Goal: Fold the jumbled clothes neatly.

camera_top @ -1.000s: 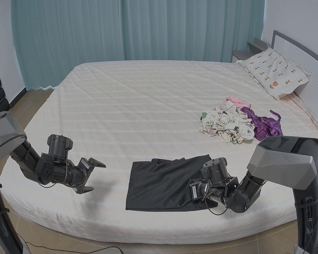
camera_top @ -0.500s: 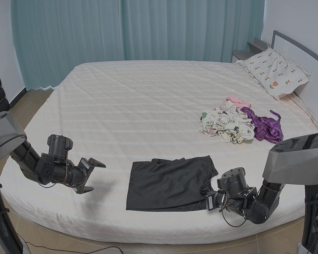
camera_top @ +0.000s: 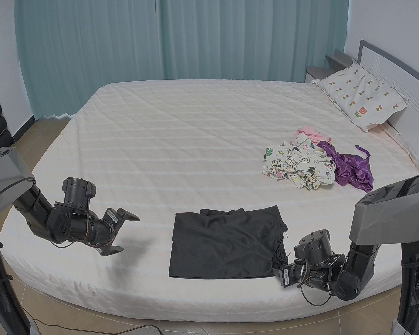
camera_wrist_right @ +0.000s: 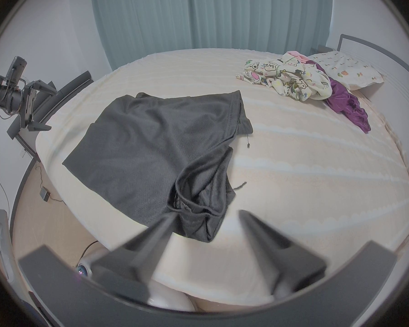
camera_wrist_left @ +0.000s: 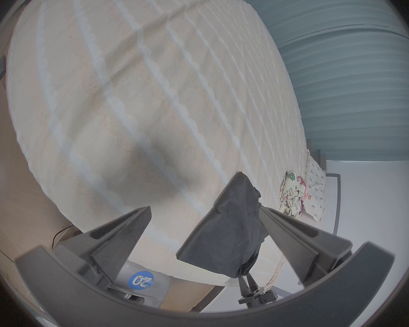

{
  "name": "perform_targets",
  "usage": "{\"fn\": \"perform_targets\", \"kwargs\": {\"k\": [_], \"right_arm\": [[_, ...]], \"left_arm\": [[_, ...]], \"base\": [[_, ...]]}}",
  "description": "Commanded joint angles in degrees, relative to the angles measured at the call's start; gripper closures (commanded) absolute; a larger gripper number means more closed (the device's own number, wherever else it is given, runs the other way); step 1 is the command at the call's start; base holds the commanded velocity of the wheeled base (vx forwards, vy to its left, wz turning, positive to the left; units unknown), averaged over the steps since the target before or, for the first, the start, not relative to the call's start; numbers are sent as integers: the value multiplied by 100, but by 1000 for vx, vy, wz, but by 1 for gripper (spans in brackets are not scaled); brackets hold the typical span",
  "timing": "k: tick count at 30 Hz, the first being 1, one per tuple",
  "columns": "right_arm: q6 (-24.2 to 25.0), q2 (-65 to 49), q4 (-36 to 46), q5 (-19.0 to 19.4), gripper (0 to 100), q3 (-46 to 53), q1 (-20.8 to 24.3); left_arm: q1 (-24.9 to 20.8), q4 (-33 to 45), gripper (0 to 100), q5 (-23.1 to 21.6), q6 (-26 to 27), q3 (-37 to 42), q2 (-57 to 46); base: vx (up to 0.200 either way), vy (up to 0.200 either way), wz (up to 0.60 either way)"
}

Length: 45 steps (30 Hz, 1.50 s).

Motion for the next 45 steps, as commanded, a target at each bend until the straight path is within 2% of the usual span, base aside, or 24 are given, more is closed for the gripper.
{"fn": "perform_targets", "kwargs": {"k": [1,8,13,14,16,18,19,20,22,26,29,30,34,39,42,45], "right_arm": [[4,-59,-21,3,0,17,-11],[312,-393,31,65,0,-651,-521],[909,239,365,91,0,-1706,-793],[1463,512,611,91,0,-2233,-802],[1832,679,1033,117,0,-2778,-802],[2061,802,1552,152,0,-3314,-811],[2061,802,1552,152,0,-3314,-811],[2254,978,1991,188,0,-3841,-846],[2509,1127,2352,205,0,-4298,-855],[2852,1241,2879,442,0,-4782,-863],[2931,1294,3125,522,0,-5010,-890],[2931,1312,3151,522,100,-5046,-890],[2940,1531,3266,425,100,-5467,-951],[3019,1531,3327,381,100,-5538,-978],[3397,1435,3336,258,100,-5582,-1030],[3520,1364,3336,232,100,-5529,-1057]], "left_arm": [[1,-1,0,1,-3,0,9],[1,-1,0,1,-3,0,9],[1,-1,0,1,-3,0,9],[1,-1,0,1,-3,0,9],[1,-1,0,1,-3,0,9],[1,-1,0,1,-3,0,9],[1,-1,0,1,-3,0,9],[1,-1,0,1,-3,0,9],[1,-1,0,1,-3,0,9],[1,-1,0,1,-3,0,9],[-17,-1,0,1,-3,0,18],[-26,-1,0,1,-3,0,18],[-43,-1,0,36,-3,9,18],[-43,-1,0,36,-3,9,18],[-52,-1,0,45,-3,9,18],[-61,-1,0,45,-3,9,18]], "base": [[0,0,0],[0,0,0],[0,0,0],[0,0,0],[0,0,0],[0,0,0],[0,0,0],[0,0,0],[0,0,0],[0,0,0],[0,0,0],[0,0,0],[0,0,0],[0,0,0],[0,0,0],[0,0,0]]}}
